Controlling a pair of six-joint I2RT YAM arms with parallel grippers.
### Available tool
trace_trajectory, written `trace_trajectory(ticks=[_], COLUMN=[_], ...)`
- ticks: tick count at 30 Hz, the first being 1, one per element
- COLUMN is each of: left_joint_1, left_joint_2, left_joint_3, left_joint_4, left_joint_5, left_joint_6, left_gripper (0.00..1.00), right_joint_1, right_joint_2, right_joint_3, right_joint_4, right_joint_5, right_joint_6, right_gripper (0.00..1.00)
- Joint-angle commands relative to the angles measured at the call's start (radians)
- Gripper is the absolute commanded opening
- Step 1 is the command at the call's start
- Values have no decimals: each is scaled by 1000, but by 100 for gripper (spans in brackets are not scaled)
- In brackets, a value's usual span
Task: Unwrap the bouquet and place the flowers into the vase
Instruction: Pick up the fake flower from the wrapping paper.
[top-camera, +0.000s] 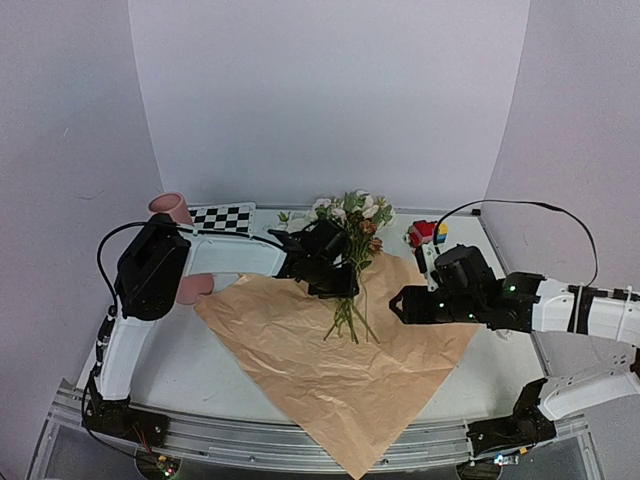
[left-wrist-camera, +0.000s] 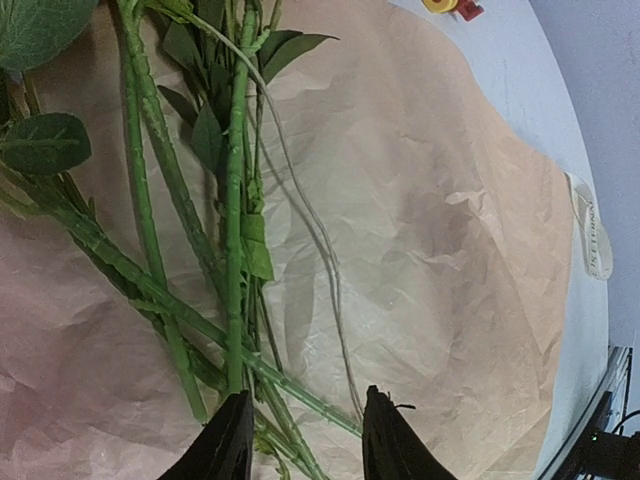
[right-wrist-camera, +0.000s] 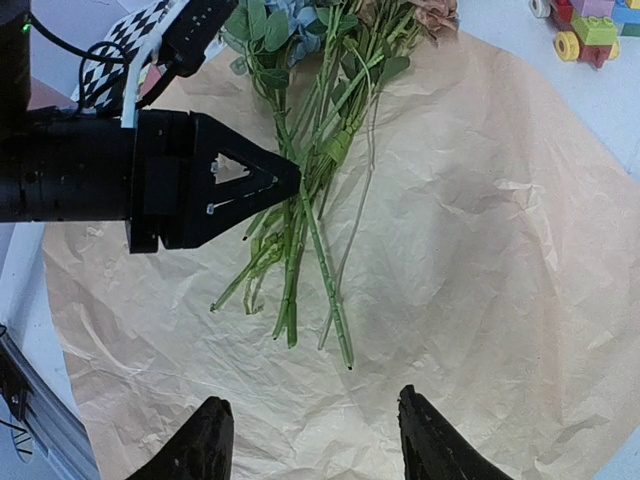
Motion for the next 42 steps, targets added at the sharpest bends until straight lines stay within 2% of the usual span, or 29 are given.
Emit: trace_trajectory(ticks=[1, 8, 14, 26, 34, 42], left_joint_1=[16, 16, 16, 6, 4, 4], left_joint_2=[16, 0, -57, -325, -527, -666], left_joint_3=[65, 52, -17, -331, -552, -668], left_joint_4=[10, 6, 8, 72, 142, 150], left_joint_5=[21, 4, -11, -126, -205, -250], left_joint_6=[19, -12, -53, -136, -212, -246], left_gripper=[40, 40, 38, 38, 37, 37], right_joint_1=[5, 4, 5, 4, 5, 5], right_joint_2=[-21, 50, 147, 429, 600, 742], right_joint_3=[-12, -4, 33, 241, 402, 550], right_joint_4=[1, 34, 80, 138, 132, 51], right_joint_5=[31, -9, -56, -60, 57, 175], right_joint_6=[-10, -30, -36, 79, 183, 278], right_gripper=[57, 56, 55, 46, 43, 39])
